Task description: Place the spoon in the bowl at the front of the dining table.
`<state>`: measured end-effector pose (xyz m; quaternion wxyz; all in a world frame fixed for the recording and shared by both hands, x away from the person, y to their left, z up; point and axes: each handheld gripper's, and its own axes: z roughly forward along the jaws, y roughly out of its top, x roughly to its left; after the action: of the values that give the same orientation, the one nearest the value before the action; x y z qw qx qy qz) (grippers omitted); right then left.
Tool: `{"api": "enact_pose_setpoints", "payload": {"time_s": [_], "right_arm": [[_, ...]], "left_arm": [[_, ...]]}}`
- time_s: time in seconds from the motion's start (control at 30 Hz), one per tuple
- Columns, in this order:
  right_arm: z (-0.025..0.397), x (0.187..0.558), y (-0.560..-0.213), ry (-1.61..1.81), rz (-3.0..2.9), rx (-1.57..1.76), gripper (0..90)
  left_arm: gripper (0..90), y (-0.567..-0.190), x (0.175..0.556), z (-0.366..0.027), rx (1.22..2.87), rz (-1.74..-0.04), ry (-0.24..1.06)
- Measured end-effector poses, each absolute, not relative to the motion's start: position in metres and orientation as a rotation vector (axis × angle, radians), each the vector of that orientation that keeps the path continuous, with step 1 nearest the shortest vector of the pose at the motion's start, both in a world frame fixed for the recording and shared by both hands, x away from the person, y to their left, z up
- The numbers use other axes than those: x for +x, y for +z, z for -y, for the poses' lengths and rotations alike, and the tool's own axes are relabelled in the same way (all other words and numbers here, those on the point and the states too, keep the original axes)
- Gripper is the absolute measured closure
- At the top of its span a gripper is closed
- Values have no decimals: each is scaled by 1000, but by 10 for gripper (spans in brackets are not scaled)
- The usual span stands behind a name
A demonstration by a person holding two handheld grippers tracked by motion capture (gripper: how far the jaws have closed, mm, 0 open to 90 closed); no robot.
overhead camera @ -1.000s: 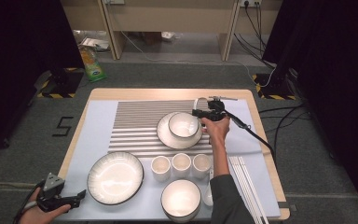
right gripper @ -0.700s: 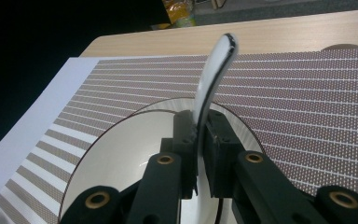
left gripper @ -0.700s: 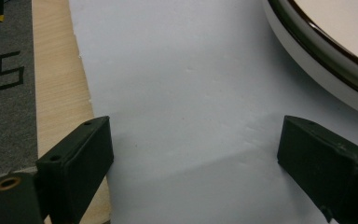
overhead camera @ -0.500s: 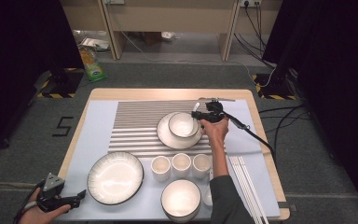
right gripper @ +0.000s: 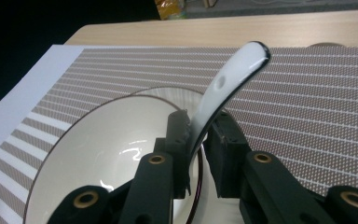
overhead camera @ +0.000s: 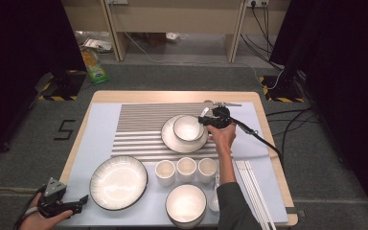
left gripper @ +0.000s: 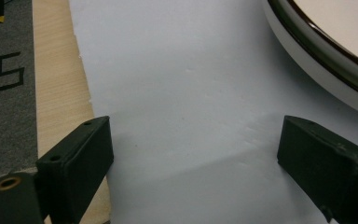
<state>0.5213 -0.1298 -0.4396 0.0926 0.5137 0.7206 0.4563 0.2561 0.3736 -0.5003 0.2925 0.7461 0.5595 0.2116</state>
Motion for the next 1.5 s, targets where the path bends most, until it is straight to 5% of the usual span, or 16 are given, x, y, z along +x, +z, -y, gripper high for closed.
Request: {"api": "enact_pose_setpoints", "payload": {"time_s": [1.0,1.5], "right_arm": [[123,529,-437,1292,-2088,1580,526],[120,535,-435,1250,-2072,1586,481]], "left_arm": [[94,-501,256,-374,1987,-1488,566],[94,-501,256,-374,1986,-1488,566]]}}
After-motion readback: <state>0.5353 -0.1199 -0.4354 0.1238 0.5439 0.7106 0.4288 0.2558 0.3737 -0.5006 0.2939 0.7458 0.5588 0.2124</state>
